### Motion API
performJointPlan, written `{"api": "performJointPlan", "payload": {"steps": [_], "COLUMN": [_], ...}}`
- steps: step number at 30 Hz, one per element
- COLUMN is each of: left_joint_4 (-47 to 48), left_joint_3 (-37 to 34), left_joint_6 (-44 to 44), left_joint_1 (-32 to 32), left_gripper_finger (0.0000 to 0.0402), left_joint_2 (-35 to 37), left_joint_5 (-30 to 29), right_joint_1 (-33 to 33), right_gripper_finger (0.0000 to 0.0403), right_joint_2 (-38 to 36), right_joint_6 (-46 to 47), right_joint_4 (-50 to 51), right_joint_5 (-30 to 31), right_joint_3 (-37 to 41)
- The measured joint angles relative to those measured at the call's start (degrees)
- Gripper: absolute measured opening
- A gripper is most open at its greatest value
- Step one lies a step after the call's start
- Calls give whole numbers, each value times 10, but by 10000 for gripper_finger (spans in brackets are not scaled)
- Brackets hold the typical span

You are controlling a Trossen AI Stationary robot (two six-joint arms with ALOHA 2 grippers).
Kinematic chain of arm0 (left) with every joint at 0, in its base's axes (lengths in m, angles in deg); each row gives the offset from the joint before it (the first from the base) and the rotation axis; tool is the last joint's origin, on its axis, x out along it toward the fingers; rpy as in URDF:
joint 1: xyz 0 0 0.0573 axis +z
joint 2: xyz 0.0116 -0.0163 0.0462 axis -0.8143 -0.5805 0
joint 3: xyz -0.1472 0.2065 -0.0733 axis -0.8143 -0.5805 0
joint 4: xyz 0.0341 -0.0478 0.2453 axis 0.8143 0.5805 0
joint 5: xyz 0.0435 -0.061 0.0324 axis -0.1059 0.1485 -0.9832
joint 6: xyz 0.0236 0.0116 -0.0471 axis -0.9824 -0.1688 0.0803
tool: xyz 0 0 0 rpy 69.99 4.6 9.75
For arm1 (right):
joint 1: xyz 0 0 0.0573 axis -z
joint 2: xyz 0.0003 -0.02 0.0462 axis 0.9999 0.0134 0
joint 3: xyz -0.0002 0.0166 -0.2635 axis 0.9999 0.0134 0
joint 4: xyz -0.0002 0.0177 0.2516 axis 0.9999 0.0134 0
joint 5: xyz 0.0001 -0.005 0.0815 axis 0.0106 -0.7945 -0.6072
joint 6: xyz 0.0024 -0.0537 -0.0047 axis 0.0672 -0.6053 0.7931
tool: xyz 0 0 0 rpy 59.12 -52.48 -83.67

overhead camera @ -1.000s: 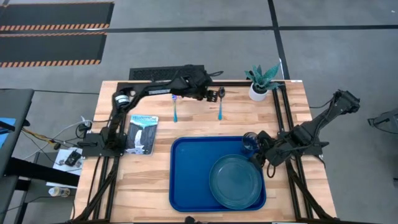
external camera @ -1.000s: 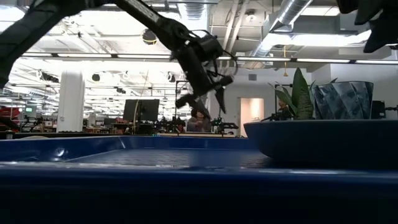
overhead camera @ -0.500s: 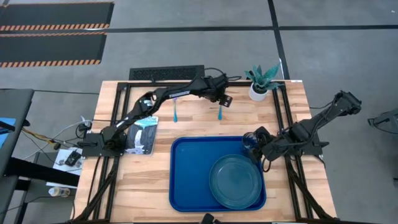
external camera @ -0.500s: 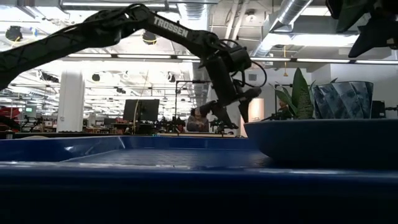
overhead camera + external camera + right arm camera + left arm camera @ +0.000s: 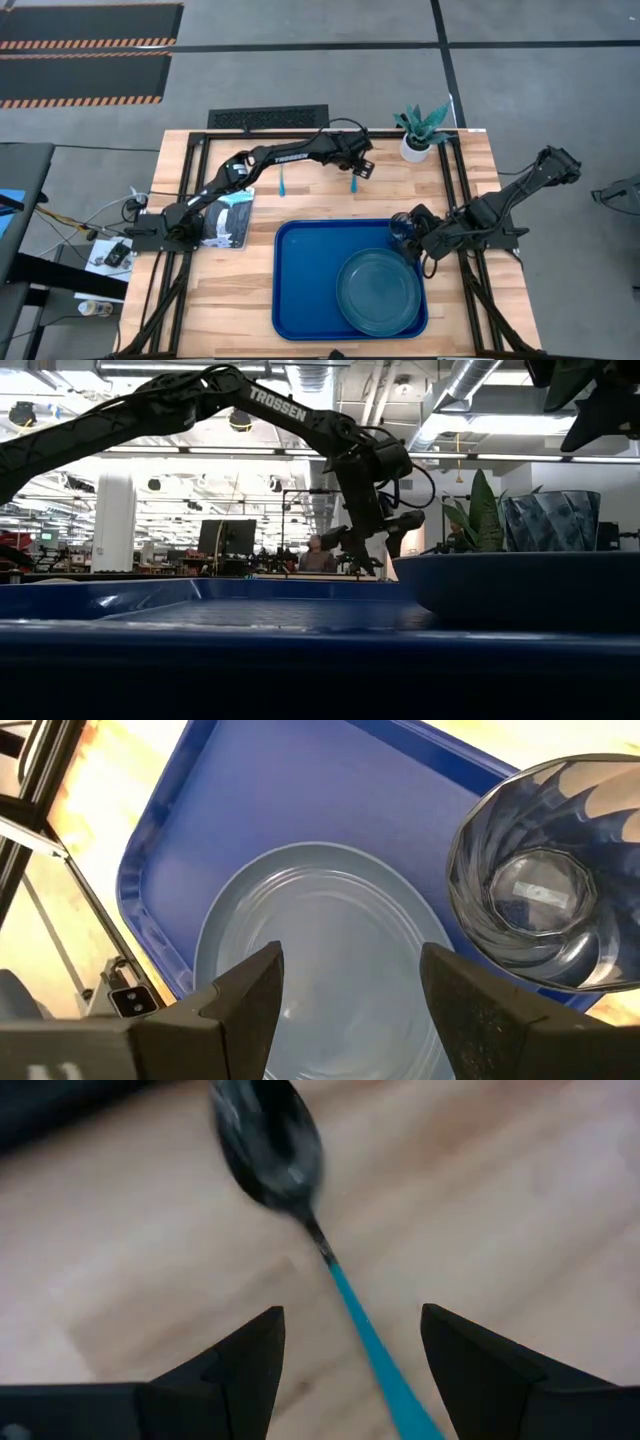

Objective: Pick and place plate/cup/fork/spoon on tray
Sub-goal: Put the blue spoon beside the blue plate on the blue tray

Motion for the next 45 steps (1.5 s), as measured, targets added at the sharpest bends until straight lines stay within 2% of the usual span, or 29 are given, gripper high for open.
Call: {"api": "performJointPlan", "payload": {"steps": [4, 7, 11, 15, 19, 23, 27, 32, 40, 45], "left_joint_4": [6, 32, 65, 73, 94, 152, 234, 323, 422, 422], "left_joint_3": [0, 6, 15, 19, 18, 19, 17, 17, 17, 11], "left_joint_6": [0, -9, -62, -106, -138, -164, -161, -119, -57, -53], "left_joint_1": [-8, -9, -2, 17, 34, 38, 30, 13, -12, -19], "left_gripper_finger": [220, 205, 165, 128, 109, 107, 118, 153, 226, 249], "left_joint_2": [8, 35, 119, 227, 333, 433, 494, 549, 576, 574], "left_joint_5": [88, 127, 94, 82, 50, -30, -110, -179, -239, -243], "right_joint_1": [0, 9, 37, 99, 206, 343, 461, 545, 596, 602], "right_gripper_finger": [260, 260, 260, 260, 260, 260, 260, 260, 260, 260], "right_joint_2": [0, 0, 0, 0, 0, 22, 87, 219, 416, 502], "right_joint_6": [-17, -31, -46, -125, -197, -247, -288, -320, -369, -380], "right_joint_4": [-1, -4, -14, -63, -97, -111, -131, -122, -126, -117], "right_joint_5": [0, 0, 1, 1, 0, -30, -106, -161, -157, -130], "right_joint_3": [0, 0, 0, -3, -27, -49, -65, -92, -183, -249]}}
